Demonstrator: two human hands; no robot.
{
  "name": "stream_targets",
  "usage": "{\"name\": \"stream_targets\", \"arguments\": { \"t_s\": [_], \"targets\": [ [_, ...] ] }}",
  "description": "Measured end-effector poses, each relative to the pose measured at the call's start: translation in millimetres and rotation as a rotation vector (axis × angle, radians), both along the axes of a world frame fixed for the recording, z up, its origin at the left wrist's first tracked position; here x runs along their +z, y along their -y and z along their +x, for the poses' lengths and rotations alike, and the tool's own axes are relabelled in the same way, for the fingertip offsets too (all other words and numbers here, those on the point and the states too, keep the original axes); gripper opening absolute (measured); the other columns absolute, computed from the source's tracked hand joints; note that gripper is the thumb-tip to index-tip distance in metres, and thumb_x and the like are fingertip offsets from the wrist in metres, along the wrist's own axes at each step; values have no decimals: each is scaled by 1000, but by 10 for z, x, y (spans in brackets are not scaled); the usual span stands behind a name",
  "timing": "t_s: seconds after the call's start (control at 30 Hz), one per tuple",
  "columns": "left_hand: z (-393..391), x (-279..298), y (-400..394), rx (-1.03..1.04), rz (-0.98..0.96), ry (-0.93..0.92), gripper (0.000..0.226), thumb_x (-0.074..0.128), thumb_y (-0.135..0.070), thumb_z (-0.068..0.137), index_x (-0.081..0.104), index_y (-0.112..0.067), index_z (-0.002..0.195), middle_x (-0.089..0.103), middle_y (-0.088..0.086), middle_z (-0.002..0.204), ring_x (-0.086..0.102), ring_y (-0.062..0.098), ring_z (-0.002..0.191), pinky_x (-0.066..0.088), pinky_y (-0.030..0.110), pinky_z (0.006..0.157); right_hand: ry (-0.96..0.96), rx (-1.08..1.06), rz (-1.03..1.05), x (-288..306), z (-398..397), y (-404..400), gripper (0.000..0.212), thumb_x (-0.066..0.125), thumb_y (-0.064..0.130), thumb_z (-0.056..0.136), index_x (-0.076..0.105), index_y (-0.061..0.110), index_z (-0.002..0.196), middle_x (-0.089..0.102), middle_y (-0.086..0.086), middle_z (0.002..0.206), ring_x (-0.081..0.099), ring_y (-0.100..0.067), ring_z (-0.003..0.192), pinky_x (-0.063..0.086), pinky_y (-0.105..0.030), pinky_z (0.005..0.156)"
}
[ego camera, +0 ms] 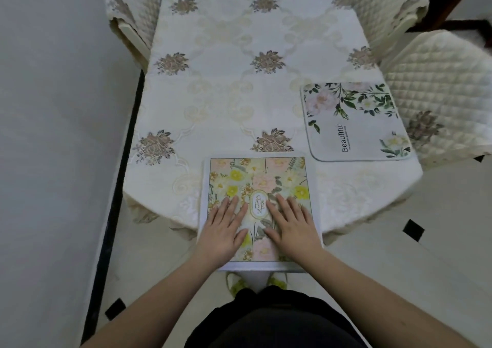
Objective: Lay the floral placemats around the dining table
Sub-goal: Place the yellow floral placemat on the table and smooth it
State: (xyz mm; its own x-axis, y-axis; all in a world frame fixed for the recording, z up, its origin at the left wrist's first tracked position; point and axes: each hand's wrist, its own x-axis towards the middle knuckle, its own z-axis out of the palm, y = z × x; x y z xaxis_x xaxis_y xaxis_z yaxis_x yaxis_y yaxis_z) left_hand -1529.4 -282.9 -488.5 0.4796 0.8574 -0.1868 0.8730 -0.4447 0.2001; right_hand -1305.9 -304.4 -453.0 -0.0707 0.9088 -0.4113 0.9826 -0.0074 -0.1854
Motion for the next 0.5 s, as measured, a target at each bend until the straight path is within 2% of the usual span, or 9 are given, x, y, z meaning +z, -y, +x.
{"name": "stream_targets", "arguments": {
  "t_s": [0.13,0.17,0.23,0.3,0.37,0.43,0.5],
  "targets": [
    [19,41,-2,20,-18,-38,61,12,-55,105,15,-27,159,14,3,166,8,21,152,5,39,121,-23,5,-4,-19,38,-10,76,9,72,92,36,32,150,32,2,158,37,-26,143,16,-42,111],
    [8,54,-9,24,-25,-42,61,13,-57,104,15,-29,158,15,1,165,11,21,152,5,37,120,-31,-1,-18,-3,54,-21,80,6,75,90,28,31,153,24,2,161,30,-25,146,12,-41,113],
    [-18,74,-56,37,-25,-43,62,17,-62,102,17,-34,158,17,-2,165,15,17,151,8,34,118,-10,22,39,-17,119,-45,87,1,79,83,4,34,157,-3,4,164,4,-20,152,1,-40,118],
    [-41,50,-116,35,-26,-18,65,19,-68,99,16,-38,157,15,-4,165,14,16,150,15,36,118,2,28,39,-19,233,-48,91,1,81,77,-6,34,156,-14,4,163,-6,-19,152,-2,-41,120],
    [-58,40,-124,43,-30,-15,69,17,-74,95,13,-43,156,6,-4,165,4,17,151,22,42,120,21,16,69,-44,332,-49,90,6,82,80,5,34,156,-6,2,163,4,-22,152,2,-43,119],
    [-59,65,-151,117,-45,-5,75,17,-84,87,7,-51,153,-11,1,165,-13,21,151,11,45,121,20,-25,83,-14,417,-42,85,10,83,84,19,36,155,6,-2,162,19,-25,150,6,-44,116],
    [-51,126,-160,247,-68,-4,85,18,-94,73,2,-57,148,-28,12,161,-29,28,147,2,45,120,47,-30,65,-21,500,-22,84,13,84,83,5,40,155,-7,-5,163,3,-25,152,-1,-44,118]
  ]
}}
